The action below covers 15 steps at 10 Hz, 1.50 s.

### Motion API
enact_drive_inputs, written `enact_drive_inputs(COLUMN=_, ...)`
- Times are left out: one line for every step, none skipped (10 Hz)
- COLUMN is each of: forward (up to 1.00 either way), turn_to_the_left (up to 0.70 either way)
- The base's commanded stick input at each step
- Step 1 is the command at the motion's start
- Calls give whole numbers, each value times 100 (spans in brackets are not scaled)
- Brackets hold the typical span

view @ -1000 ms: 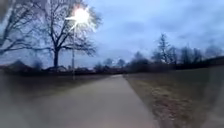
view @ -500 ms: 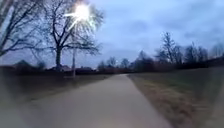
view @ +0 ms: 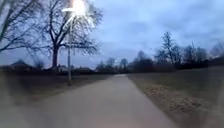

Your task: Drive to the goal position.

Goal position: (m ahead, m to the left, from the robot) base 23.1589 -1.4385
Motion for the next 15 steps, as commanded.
enact_drive_inputs(forward=100, turn_to_the_left=-27)
enact_drive_inputs(forward=100, turn_to_the_left=-12)
enact_drive_inputs(forward=100, turn_to_the_left=3)
enact_drive_inputs(forward=100, turn_to_the_left=4)
enact_drive_inputs(forward=100, turn_to_the_left=4)
enact_drive_inputs(forward=100, turn_to_the_left=4)
enact_drive_inputs(forward=100, turn_to_the_left=4)
enact_drive_inputs(forward=100, turn_to_the_left=4)
enact_drive_inputs(forward=100, turn_to_the_left=4)
enact_drive_inputs(forward=100, turn_to_the_left=4)
enact_drive_inputs(forward=100, turn_to_the_left=4)
enact_drive_inputs(forward=100, turn_to_the_left=4)
enact_drive_inputs(forward=100, turn_to_the_left=4)
enact_drive_inputs(forward=100, turn_to_the_left=4)
enact_drive_inputs(forward=100, turn_to_the_left=4)
